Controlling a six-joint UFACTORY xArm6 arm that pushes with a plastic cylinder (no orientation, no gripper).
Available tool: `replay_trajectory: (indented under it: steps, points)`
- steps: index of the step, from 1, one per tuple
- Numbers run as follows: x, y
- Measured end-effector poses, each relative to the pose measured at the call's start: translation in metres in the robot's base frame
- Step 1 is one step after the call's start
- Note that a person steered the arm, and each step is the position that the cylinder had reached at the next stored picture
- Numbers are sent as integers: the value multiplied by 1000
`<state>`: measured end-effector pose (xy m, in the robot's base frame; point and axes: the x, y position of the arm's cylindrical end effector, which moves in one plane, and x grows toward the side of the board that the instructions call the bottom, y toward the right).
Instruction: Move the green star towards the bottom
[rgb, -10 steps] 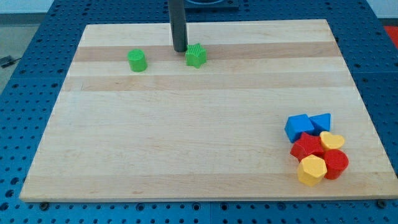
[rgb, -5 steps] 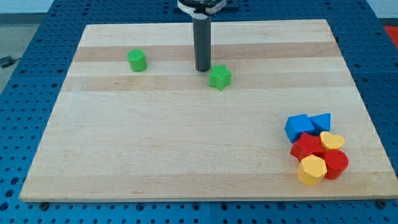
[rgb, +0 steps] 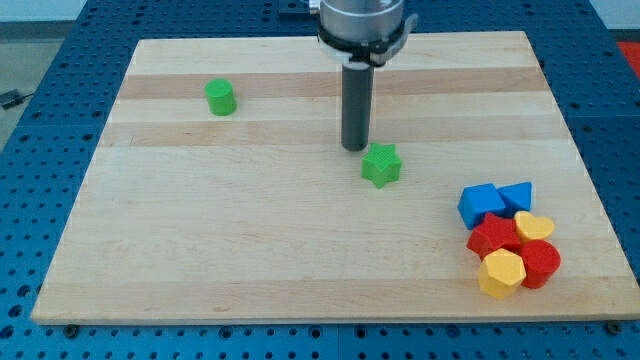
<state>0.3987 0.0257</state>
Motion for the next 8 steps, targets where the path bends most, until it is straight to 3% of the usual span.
replay_trajectory:
  steps: [1,2,5,6,7,8]
  points:
    - [-5,6]
    - [19,22]
    - [127,61]
    - [124,62]
    - [94,46]
    - [97,8]
